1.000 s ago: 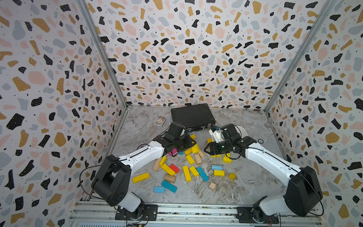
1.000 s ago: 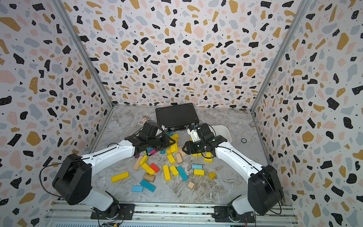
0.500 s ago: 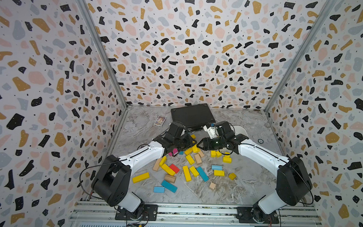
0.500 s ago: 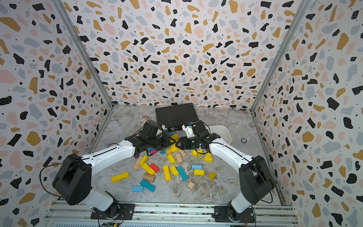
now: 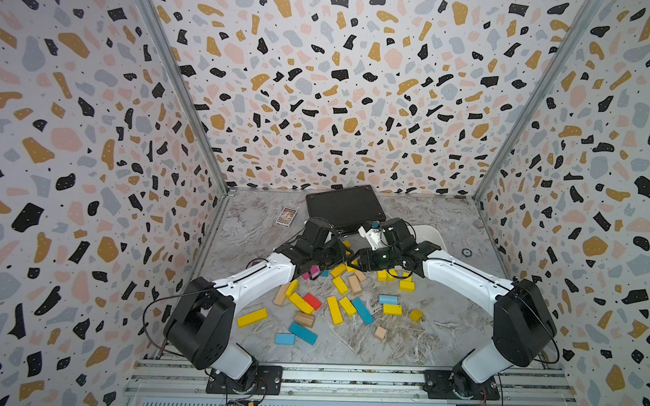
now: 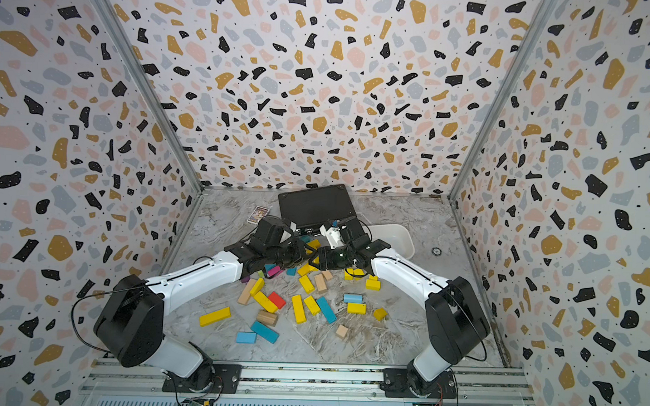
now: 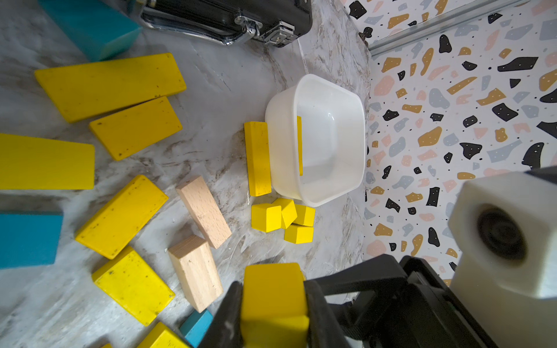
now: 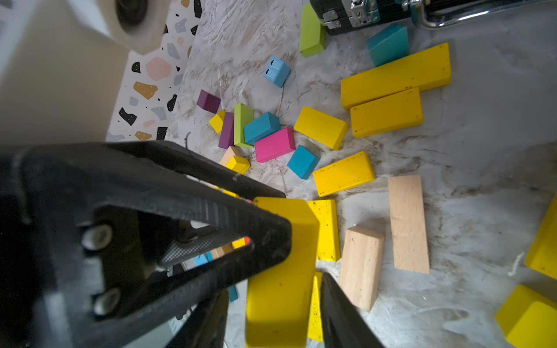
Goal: Pick out the yellow building blocks
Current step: Pick up the building block from the center of the board.
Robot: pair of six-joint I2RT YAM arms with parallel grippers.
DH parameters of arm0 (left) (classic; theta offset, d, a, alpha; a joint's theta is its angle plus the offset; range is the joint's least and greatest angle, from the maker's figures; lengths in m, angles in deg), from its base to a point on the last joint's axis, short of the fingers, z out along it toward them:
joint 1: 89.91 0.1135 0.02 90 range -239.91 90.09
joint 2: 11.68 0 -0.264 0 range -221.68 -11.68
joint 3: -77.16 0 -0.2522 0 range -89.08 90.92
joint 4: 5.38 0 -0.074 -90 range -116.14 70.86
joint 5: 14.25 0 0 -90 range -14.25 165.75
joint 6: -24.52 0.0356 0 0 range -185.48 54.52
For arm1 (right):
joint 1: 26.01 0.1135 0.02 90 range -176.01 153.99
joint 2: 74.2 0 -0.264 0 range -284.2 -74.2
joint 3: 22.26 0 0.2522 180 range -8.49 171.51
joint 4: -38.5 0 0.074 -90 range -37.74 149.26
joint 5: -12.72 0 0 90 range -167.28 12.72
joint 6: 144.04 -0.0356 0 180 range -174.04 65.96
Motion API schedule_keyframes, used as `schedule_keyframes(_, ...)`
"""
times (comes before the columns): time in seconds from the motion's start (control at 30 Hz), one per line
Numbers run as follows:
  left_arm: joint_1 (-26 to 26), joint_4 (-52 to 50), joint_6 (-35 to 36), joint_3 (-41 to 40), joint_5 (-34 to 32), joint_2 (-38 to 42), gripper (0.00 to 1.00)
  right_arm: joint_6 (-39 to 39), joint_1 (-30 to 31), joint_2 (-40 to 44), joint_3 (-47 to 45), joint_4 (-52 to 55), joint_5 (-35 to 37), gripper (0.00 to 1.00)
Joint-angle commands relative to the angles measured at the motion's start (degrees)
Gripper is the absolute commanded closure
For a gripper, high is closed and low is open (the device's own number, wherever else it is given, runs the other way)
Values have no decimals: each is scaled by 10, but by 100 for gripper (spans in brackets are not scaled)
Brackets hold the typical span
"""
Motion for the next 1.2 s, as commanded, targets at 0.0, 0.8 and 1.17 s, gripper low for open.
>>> schedule_keyframes(0.0,-3,26,1,4,11,7,100,-5,1,1,4,-2,5,54)
schedule_keyframes(0.8,16,-252,184,26,-256,108,19,232,-147,19,55,236,347,90)
schedule_keyframes(1.17,25,-439,276,39,-294,98,22,271,-202,-172,190,250,367,87)
